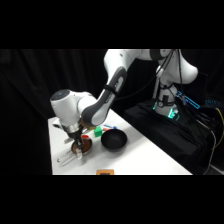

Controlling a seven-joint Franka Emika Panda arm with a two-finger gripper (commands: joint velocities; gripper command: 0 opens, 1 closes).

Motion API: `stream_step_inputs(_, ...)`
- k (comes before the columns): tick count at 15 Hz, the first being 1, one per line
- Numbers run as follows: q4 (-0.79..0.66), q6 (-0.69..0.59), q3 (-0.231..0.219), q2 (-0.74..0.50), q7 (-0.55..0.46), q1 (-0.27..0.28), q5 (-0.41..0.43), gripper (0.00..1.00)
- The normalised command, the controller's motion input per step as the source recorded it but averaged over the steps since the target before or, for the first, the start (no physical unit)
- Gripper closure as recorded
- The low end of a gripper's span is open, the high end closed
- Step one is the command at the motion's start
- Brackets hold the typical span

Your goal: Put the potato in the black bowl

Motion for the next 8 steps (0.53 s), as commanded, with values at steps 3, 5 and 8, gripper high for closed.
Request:
stream_step_inputs(3, 0.27, -0.10, 0.006, 0.14, -0.15, -0.051, 0.046, 0.90)
stream_step_inputs(5, 0.25, -0.17, 0.005, 0.09, -0.14, -0.049, 0.057, 0.97)
stream_step_inputs(8, 0.14, -0.26, 0.002, -0.07, -0.14, -0.011, 0.038, 0.95)
